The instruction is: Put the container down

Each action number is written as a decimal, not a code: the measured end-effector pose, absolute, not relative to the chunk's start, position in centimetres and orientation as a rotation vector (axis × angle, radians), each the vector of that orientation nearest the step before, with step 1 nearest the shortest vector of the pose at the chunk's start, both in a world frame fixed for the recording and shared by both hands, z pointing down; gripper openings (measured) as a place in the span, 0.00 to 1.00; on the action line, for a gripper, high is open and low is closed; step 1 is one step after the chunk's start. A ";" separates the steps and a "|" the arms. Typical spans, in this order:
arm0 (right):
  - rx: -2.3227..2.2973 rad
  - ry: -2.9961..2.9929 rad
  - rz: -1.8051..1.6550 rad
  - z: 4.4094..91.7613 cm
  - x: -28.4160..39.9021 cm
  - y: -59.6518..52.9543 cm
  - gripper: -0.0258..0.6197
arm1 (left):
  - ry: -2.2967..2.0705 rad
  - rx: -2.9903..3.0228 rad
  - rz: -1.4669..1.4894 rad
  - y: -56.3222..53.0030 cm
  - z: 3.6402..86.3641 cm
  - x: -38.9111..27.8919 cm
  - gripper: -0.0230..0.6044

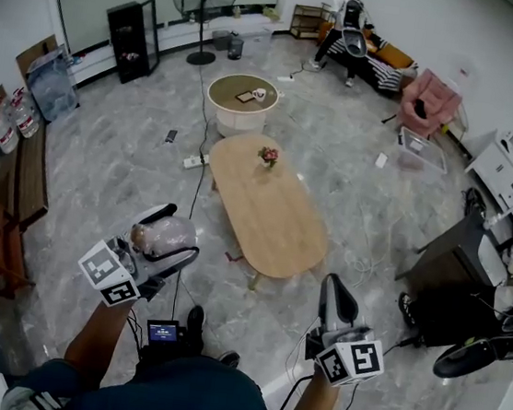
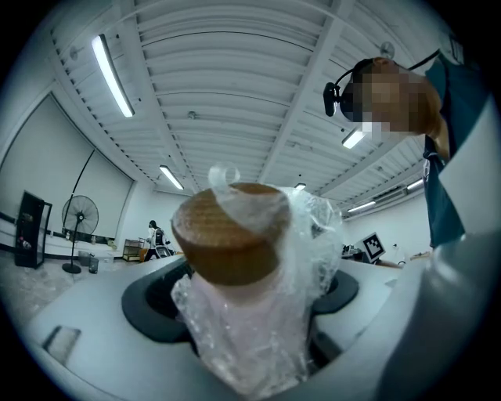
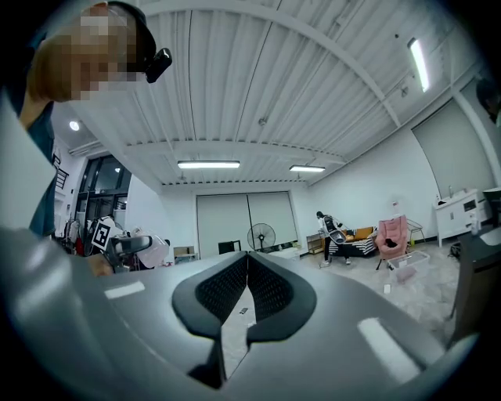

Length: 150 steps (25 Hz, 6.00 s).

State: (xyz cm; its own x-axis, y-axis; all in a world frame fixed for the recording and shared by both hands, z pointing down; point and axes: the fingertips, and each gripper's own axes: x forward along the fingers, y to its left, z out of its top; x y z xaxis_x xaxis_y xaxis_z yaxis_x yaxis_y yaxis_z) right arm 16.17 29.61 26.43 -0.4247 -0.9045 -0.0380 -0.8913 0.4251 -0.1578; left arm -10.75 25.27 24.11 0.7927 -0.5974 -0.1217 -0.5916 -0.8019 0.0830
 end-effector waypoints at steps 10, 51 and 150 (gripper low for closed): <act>-1.717 2.512 -0.155 25.8 13.4 23.9 0.06 | -0.857 2.958 -0.251 17.6 24.0 -13.0 0.67; -1.607 2.658 -0.172 26.4 9.8 -4.2 0.06 | -1.008 2.865 -0.261 -7.8 26.1 -17.7 0.67; -2.044 2.436 -1.259 59.0 17.7 -33.7 0.06 | -0.680 2.307 0.554 -55.5 89.6 0.1 0.67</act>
